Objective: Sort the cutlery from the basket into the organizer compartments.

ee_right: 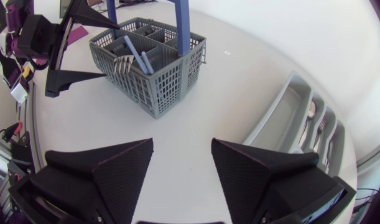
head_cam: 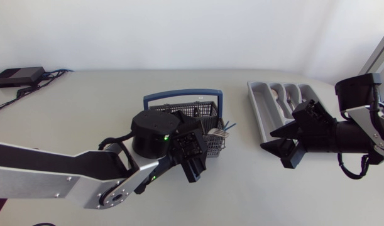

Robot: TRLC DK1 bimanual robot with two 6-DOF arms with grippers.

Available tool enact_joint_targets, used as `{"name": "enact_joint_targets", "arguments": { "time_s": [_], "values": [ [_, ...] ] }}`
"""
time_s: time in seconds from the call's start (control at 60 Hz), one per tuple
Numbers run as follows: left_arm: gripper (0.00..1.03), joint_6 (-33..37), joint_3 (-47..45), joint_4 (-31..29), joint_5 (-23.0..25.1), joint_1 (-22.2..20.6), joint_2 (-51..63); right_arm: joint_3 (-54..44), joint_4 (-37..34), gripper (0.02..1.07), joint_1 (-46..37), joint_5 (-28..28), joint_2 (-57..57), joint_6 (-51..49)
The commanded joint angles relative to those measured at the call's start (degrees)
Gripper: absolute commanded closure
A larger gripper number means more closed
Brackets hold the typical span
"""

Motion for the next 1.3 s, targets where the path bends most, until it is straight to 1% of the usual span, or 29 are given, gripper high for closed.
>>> {"name": "enact_joint_targets", "arguments": {
  "time_s": [0.0,0.05,0.1,0.15,0.35,0.383,0.45,0.55,0.633,0.817,0.867,0.917,1.033,1.167,1.283],
  "values": [
    [0.12,1.47,2.55,2.05,-1.12,-0.54,1.79,-1.97,0.25,0.38,0.42,-0.51,-1.03,-1.33],
    [0.13,1.39,2.9,3.02,-1.29,-0.72,2.23,-2.23,0.34,0.38,0.42,-0.6,-1.29,-1.42],
    [0.16,1.39,3.16,3.55,-1.47,-1.07,2.67,-2.5,0.43,0.38,0.42,-0.69,-1.64,-1.51],
    [0.16,1.39,3.69,3.9,-1.82,-1.33,3.29,-2.67,0.6,0.38,0.33,-0.69,-1.73,-1.51],
    [0.23,1.56,5.27,4.34,-1.99,-2.04,5.31,-2.94,0.6,0.38,0.07,-0.78,-1.73,-2.12],
    [0.28,1.74,5.62,4.51,-1.99,-2.21,5.57,-3.02,0.6,0.38,0.07,-0.78,-1.82,-2.3],
    [0.32,2.0,5.89,4.69,-1.99,-2.3,5.92,-3.37,0.6,0.38,0.07,-0.78,-1.82,-2.38],
    [0.43,2.18,6.5,5.22,-2.17,-2.48,6.8,-3.55,0.6,0.38,0.07,-0.86,-1.82,-2.65],
    [0.48,2.62,6.85,5.83,-2.96,-2.56,7.42,-3.55,0.6,0.38,0.07,-0.95,-2.0,-2.74],
    [0.49,4.37,6.85,7.85,-3.93,-2.83,8.65,-3.64,0.43,0.38,0.07,-1.04,-2.26,-2.91],
    [0.56,5.16,6.85,8.2,-4.1,-3.09,9.09,-3.73,0.43,0.38,0.15,-1.04,-2.26,-3.0],
    [0.57,5.78,6.94,8.56,-4.28,-3.35,9.61,-3.73,0.43,0.39,0.07,-1.04,-2.26,-3.0],
    [0.67,7.36,7.12,9.87,-4.98,-4.06,10.76,-3.73,0.43,0.38,0.07,-1.13,-2.26,-3.09],
    [0.83,9.74,7.2,12.16,-6.48,-5.11,12.34,-3.9,0.25,0.38,-0.02,-1.13,-2.35,-3.35],
    [0.89,11.93,7.03,14.18,-7.88,-5.9,13.83,-3.9,0.25,0.38,-0.2,-1.22,-2.44,-3.53]
  ]
}}
